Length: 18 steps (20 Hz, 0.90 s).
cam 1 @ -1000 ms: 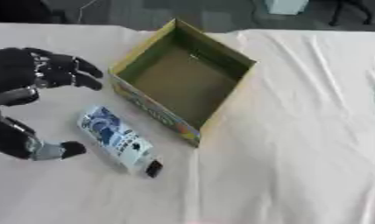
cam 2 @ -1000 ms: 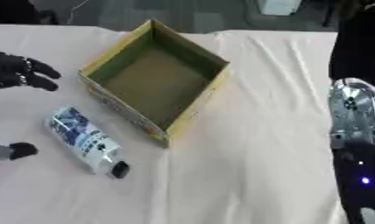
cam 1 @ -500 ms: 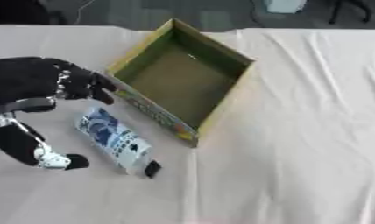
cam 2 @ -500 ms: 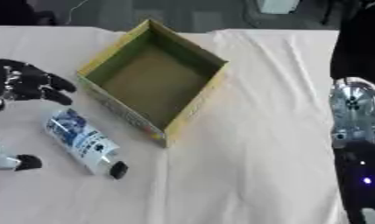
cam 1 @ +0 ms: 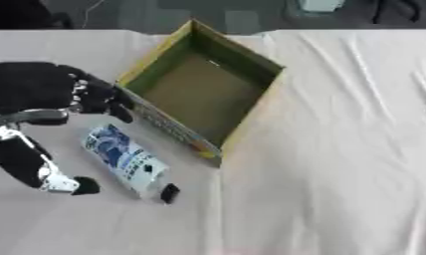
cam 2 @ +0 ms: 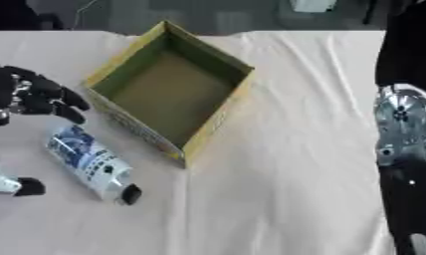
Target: Pick up objects on the table and place them in the box.
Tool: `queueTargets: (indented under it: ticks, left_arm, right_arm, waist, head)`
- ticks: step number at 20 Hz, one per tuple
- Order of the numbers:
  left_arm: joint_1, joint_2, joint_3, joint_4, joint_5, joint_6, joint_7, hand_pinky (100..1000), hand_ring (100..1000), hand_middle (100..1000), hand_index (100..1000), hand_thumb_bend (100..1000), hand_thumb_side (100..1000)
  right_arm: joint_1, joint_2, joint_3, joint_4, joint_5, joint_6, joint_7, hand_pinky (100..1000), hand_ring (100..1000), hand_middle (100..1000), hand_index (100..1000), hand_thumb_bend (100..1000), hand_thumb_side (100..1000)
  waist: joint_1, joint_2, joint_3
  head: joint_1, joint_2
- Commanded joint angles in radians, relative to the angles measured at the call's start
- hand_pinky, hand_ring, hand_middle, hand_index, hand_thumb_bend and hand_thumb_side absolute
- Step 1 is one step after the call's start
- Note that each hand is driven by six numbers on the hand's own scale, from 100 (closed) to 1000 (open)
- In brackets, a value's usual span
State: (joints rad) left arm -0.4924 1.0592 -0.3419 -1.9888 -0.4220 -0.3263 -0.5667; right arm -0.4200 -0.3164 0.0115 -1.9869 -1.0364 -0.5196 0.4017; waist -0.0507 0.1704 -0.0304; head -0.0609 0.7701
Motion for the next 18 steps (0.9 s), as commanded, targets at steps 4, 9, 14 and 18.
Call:
queueTargets:
  ticks: [4,9,14,18]
  left_arm:
    - [-0.027,0.028,-0.002,-0.011,0.002,0.000,-0.017,779,830,829,872,474,652]
    - [-0.028,0.030,-0.012,-0.011,-0.004,0.005,-0.032,767,823,822,872,477,649]
    - [-0.026,0.028,-0.024,-0.011,-0.007,0.012,-0.056,758,806,810,871,479,646]
    - [-0.024,0.024,-0.030,-0.011,-0.009,0.015,-0.067,755,799,804,870,478,639]
  right_arm:
    - [-0.024,-0.014,-0.001,-0.013,-0.007,0.004,-0.006,308,449,494,691,100,891]
    - [-0.031,-0.012,0.000,-0.013,-0.009,0.007,-0.009,308,449,494,691,100,891]
    - [-0.040,-0.009,0.000,-0.013,-0.013,0.009,-0.013,308,449,493,691,100,891]
    - [-0.046,-0.005,0.001,-0.013,-0.015,0.013,-0.016,308,449,493,691,100,891]
  waist:
    - [0.009,-0.009,-0.007]
    - [0.012,-0.007,-0.012]
    - [0.015,-0.004,-0.019]
    - [0.016,-0.001,-0.024]
  head:
    - [0.007,0.000]
    - [-0.001,0.000]
    - [-0.001,0.000]
    - [-0.003,0.000]
